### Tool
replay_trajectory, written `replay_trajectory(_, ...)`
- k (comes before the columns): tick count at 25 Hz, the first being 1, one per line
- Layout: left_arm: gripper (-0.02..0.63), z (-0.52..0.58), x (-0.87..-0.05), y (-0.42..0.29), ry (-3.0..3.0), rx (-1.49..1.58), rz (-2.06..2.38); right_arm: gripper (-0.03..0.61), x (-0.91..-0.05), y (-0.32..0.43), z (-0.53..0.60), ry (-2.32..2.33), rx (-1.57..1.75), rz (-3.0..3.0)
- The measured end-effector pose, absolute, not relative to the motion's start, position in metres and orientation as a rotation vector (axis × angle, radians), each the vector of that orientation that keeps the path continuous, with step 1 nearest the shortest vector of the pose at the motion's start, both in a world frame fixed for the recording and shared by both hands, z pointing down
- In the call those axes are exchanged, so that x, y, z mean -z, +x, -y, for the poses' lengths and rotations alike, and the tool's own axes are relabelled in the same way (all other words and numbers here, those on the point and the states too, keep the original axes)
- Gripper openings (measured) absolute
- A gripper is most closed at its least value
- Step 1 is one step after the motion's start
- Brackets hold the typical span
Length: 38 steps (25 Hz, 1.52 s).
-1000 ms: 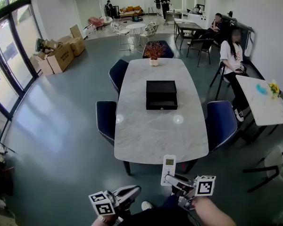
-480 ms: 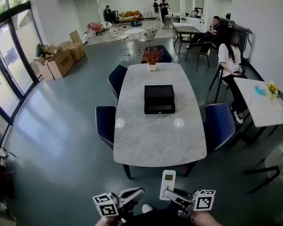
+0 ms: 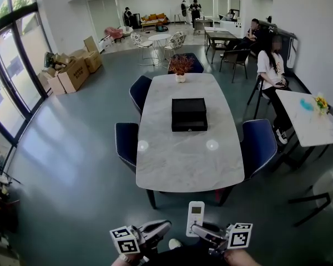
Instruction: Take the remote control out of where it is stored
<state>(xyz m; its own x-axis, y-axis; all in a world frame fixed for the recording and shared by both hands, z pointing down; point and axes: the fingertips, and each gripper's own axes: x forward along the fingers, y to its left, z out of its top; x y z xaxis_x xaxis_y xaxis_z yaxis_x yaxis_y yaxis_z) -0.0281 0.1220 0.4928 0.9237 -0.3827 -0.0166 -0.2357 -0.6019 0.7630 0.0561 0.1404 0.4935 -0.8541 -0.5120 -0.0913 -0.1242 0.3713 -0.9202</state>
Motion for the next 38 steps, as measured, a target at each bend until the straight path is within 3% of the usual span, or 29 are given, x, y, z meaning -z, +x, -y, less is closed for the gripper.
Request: replay_trajectory(38, 0.006, -0.139, -0.491, -0.044, 2.244, 0.235, 0.433, 0.112, -0.490, 0.033, -0.156, -0.551, 1.440, -2.395)
